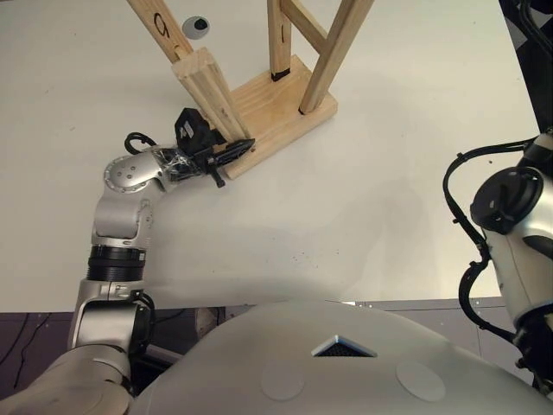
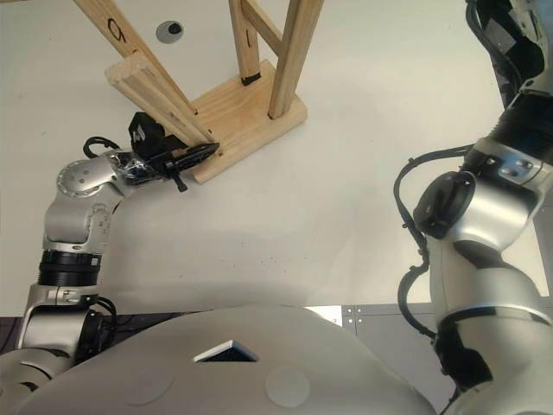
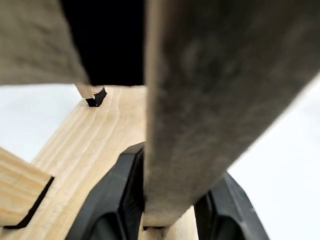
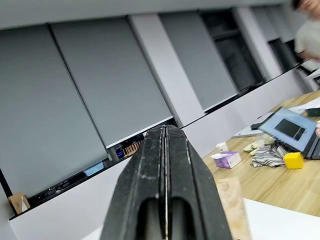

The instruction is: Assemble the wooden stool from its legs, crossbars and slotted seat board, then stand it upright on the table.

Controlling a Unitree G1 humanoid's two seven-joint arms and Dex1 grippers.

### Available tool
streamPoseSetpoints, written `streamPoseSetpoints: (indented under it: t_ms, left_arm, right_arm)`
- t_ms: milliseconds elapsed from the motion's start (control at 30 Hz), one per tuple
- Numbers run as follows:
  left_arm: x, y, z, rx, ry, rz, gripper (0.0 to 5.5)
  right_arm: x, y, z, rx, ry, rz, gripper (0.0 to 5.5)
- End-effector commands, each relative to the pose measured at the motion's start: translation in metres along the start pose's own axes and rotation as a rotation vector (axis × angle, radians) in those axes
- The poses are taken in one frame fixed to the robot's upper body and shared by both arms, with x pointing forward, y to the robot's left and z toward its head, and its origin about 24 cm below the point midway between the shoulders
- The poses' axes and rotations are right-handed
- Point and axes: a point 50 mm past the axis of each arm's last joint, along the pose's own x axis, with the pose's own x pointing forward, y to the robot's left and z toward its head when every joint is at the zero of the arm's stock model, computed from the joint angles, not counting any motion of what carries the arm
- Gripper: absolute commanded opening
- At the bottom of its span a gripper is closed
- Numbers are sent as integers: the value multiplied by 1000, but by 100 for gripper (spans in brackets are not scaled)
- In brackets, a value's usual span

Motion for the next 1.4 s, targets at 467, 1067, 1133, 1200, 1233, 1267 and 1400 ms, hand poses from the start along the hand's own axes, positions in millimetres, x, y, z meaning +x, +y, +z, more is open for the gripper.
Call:
streamPoseSetpoints:
  t_ms: [467,1067,1133,1200,1233,1267,1400]
  left_arm:
    - [-40,4,22,-325,71,-350,115]
    - [-24,19,47,-538,74,-454,107]
    - [-16,30,45,-603,70,-370,103]
    - [-8,45,37,-672,103,-241,98]
    - [-3,54,30,-700,142,-153,98]
    - [1,60,23,-725,180,-88,98]
    - [11,69,10,-804,244,27,136]
  right_arm:
    - [-58,-33,-129,16,707,163,178]
    - [-58,-24,-192,554,844,76,228]
    - [-57,-27,-197,632,861,7,197]
    - [-52,-26,-200,722,861,-33,166]
    - [-50,-27,-203,765,868,-65,158]
    - [-47,-27,-207,798,882,-95,154]
    - [-35,-28,-213,882,892,-174,149]
